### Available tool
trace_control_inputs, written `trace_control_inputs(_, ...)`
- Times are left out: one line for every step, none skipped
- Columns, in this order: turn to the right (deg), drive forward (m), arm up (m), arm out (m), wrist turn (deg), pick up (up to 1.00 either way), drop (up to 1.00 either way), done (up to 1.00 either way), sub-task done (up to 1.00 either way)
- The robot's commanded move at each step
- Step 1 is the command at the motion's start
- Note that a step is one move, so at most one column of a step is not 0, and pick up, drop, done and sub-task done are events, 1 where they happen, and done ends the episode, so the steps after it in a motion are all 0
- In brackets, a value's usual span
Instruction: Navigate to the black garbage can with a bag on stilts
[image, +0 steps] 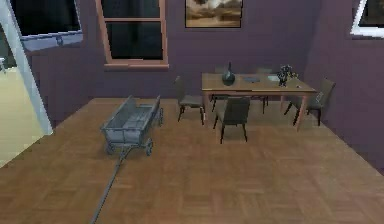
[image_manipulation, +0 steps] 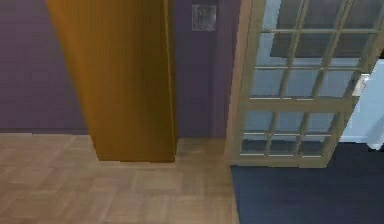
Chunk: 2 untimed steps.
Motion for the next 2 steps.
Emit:
trace_control_inputs(-39.0, 0.00, 0.00, 0.00, 0.0, 0.00, 0.00, 0.00, 0.00)
trace_control_inputs(0.0, 0.20, 0.00, 0.00, 0.0, 0.00, 0.00, 0.00, 0.00)
